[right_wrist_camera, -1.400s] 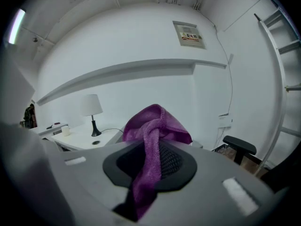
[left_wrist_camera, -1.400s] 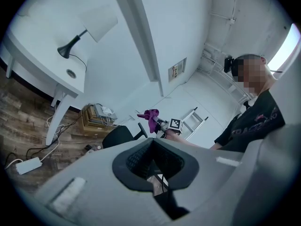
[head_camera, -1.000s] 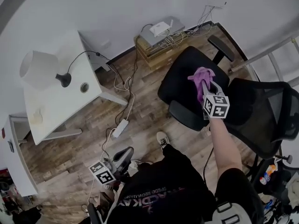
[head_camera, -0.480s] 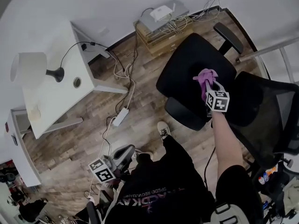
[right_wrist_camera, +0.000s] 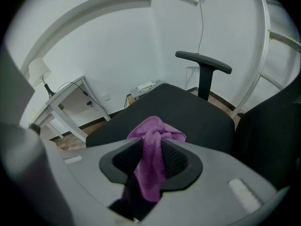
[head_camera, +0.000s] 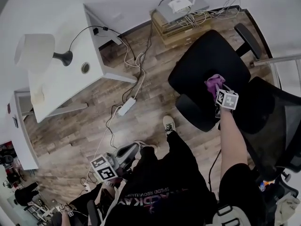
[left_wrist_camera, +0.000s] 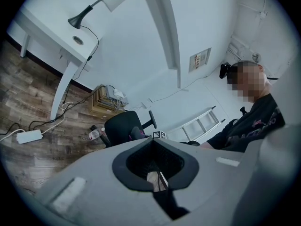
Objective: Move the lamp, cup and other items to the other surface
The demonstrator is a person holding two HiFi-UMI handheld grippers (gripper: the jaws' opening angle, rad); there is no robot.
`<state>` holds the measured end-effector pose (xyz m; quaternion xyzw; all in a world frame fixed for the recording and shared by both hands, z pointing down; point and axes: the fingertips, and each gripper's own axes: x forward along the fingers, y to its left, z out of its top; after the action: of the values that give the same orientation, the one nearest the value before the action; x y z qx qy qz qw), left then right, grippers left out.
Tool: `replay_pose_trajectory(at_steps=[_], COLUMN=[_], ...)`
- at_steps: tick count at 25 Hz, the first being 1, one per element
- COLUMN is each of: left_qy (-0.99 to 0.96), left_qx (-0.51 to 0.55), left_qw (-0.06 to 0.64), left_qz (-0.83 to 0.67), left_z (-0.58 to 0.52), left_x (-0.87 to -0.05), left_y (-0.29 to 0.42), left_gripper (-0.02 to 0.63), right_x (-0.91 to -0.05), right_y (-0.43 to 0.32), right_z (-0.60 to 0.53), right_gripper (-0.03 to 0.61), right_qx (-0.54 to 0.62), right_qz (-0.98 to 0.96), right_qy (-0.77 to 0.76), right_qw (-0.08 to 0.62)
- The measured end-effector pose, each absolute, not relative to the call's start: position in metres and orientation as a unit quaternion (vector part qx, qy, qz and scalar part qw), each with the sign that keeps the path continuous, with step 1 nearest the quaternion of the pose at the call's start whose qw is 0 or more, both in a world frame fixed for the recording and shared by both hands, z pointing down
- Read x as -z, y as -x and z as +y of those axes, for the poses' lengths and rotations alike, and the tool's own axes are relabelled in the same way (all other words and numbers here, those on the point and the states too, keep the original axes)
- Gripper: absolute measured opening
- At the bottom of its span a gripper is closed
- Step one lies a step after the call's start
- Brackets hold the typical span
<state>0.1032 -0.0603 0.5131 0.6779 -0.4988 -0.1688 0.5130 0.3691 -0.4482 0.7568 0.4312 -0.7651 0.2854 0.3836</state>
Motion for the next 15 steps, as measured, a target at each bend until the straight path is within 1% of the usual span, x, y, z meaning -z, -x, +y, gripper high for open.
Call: replay_pose_trajectory(at_steps=[4, 8, 12, 15], left_qy=[-0.674, -0.678, -0.679, -0.674], left_qx=[0.178, 0.195, 0.22, 0.24], left_qw=[0.506, 0.503, 0.482, 0.468], left_qz=[-0.508, -0.499, -0.508, -0.519], left_z=[-0.06, -0.068, -0.062, -0.051], left_x=[-0.512, -0.513, -0.508, -0.505], left_y=[-0.105, -0.113, -0.091, -0.079], left_gripper=[0.0, 0.0, 0.0, 0.0], right_x=[-0.754, -0.737, -0.708, -0.67], right_y=[-0.366, -0.387, -0.36, -0.336], right_z=[-0.448, -0.455, -0.473, -0.487], right_gripper=[0.127, 0.13, 0.141, 0.149], right_qx=[-0.284, -0.273, -0.24, -0.211], right_qz=[-0.766, -0.759, -0.781, -0.799], right_qy=[-0.427, -0.439, -0.452, -0.465], right_qw=[0.388, 0.396, 0.358, 0.319])
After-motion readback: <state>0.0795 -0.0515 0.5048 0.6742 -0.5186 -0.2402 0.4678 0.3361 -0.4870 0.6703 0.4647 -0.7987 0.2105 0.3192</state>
